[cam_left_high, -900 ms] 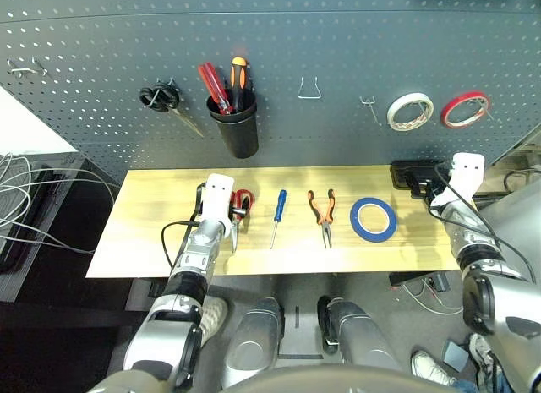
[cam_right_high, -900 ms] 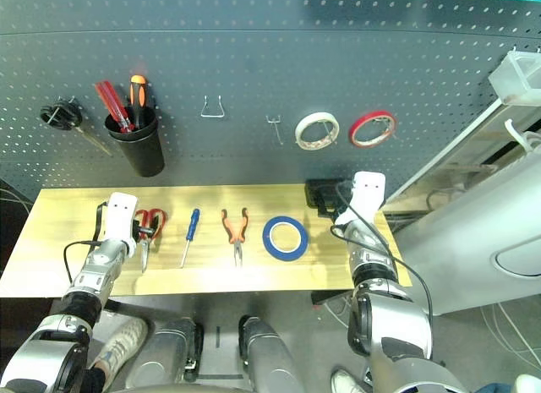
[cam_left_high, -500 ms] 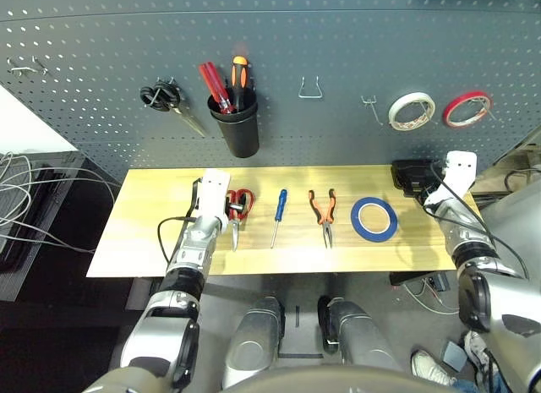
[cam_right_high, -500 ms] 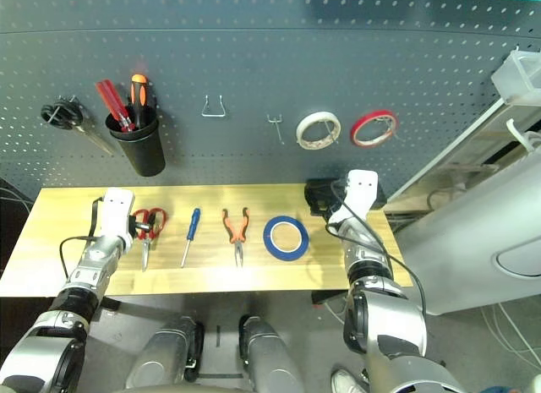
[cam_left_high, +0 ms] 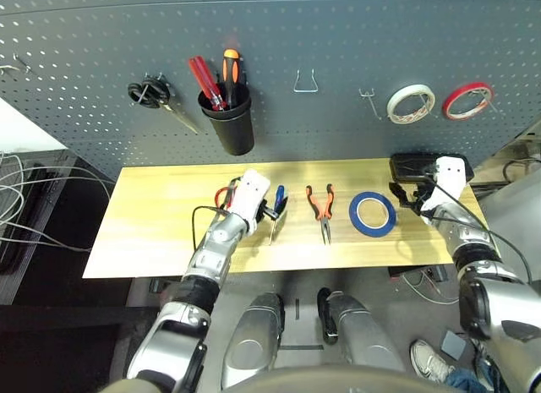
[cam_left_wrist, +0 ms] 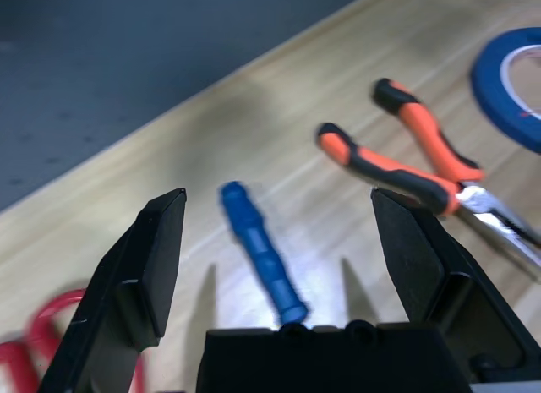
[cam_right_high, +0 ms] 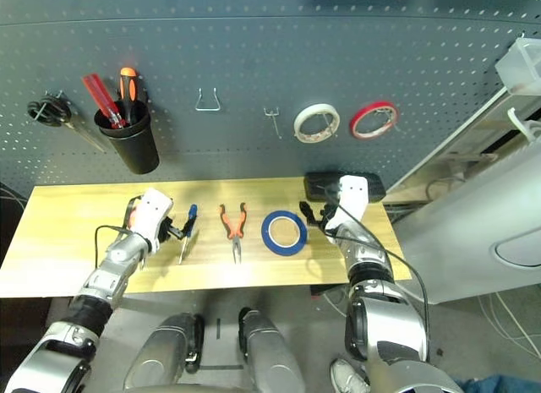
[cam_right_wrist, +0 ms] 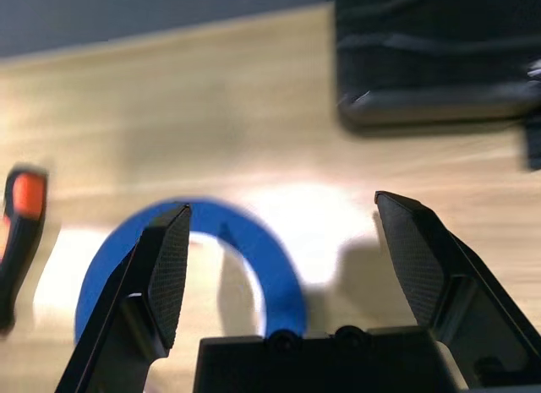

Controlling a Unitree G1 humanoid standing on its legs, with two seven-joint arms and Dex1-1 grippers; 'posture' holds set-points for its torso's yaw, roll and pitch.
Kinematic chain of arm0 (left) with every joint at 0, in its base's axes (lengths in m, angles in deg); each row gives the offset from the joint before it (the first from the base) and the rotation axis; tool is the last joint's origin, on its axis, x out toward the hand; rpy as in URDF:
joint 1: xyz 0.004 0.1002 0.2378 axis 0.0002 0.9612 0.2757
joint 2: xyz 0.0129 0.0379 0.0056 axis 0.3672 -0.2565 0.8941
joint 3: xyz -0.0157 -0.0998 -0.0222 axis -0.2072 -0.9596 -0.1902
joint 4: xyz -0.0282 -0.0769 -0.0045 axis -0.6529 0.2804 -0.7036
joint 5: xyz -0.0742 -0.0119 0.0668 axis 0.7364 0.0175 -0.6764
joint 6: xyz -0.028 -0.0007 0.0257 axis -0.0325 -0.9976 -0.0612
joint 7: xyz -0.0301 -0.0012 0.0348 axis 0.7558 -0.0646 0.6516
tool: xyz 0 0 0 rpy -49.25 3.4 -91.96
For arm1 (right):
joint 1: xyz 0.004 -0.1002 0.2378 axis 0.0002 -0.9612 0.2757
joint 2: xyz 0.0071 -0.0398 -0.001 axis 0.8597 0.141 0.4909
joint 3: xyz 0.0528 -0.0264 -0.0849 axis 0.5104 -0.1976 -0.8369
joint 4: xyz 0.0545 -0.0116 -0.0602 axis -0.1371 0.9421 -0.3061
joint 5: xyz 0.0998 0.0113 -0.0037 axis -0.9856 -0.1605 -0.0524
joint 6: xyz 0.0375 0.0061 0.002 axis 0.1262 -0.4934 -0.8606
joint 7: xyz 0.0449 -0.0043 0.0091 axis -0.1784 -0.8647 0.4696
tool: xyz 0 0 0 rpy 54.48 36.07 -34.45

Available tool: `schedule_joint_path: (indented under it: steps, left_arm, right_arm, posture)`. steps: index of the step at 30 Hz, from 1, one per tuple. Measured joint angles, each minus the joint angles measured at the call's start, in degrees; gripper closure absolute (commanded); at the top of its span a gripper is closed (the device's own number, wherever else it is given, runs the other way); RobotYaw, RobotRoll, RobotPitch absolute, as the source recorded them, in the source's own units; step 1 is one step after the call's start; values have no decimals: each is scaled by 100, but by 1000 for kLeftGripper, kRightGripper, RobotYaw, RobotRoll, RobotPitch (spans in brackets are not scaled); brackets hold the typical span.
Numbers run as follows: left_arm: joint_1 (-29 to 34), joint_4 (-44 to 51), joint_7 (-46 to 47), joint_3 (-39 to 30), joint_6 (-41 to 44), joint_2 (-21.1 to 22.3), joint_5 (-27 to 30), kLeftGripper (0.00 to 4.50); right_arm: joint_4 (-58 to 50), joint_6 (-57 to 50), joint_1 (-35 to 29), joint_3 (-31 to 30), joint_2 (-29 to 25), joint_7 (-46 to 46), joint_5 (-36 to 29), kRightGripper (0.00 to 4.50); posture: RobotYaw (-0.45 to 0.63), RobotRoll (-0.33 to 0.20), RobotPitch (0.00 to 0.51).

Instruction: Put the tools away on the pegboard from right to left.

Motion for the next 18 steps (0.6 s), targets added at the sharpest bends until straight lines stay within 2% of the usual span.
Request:
schedule_joint_path:
  steps: [9,14,18]
  left_arm:
    - [43,227,2,89,215,-96,-1,30]
    - [34,248,2,99,268,-93,-4,30]
    - [24,270,19,97,317,-94,-3,0]
  right_arm:
    - [-137,-306,8,-345,70,-185,334,0]
    - [-158,-453,24,-450,113,-348,432,0]
    - [-105,-559,96,-465,175,-510,465,952]
  posture:
    - [55,0,297]
    - [80,0,290]
    - [91,0,285]
